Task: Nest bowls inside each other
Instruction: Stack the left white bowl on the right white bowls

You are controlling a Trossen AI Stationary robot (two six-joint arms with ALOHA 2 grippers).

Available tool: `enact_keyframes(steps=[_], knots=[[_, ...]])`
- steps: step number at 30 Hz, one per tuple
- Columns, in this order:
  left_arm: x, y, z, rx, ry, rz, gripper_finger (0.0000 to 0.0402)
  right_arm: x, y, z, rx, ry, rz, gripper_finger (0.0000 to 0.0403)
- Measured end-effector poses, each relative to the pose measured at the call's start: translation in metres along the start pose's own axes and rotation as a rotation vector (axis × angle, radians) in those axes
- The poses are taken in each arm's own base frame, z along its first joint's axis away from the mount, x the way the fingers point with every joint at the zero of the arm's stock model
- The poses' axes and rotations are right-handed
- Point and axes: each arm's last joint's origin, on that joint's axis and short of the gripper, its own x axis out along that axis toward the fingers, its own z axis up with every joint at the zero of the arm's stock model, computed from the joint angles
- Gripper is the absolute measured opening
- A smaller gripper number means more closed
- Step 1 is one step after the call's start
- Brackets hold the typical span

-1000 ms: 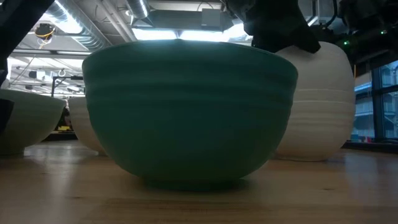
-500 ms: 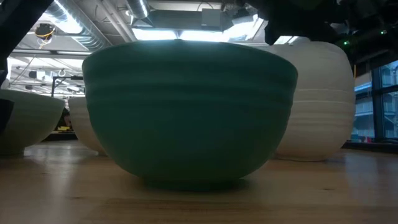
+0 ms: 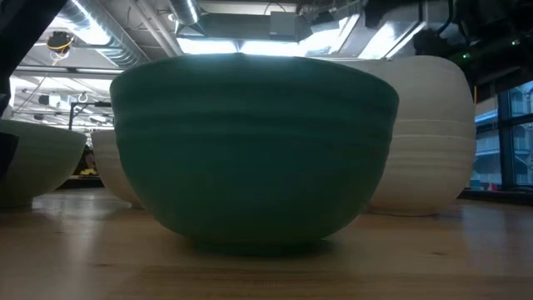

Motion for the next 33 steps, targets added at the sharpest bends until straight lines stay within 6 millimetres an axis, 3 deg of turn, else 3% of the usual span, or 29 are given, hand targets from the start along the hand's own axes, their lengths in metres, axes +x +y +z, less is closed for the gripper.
enact_keyframes(steps=[10, 16, 19, 25, 33], knots=[[-0.065, 0.001, 0.039, 0.057, -0.106, -0.032, 0.0143, -0.013, 0.003, 0.008, 0.000, -0.067, 0.079, 0.0032], [-0.111, -0.004, 0.034, 0.060, -0.250, 0.034, 0.0143, -0.022, 0.003, 0.011, -0.018, -0.111, 0.094, 0.0032], [-0.134, -0.008, 0.015, 0.042, -0.296, 0.098, 0.0143, -0.025, 0.003, 0.012, -0.018, -0.128, 0.100, 0.0032], [-0.176, -0.023, -0.041, -0.020, -0.255, 0.124, 0.0143, -0.027, 0.003, 0.013, -0.017, -0.134, 0.102, 0.0032], [-0.202, -0.051, -0.107, -0.172, -0.142, -0.001, 0.0145, -0.026, 0.003, 0.012, -0.017, -0.132, 0.100, 0.0032]])
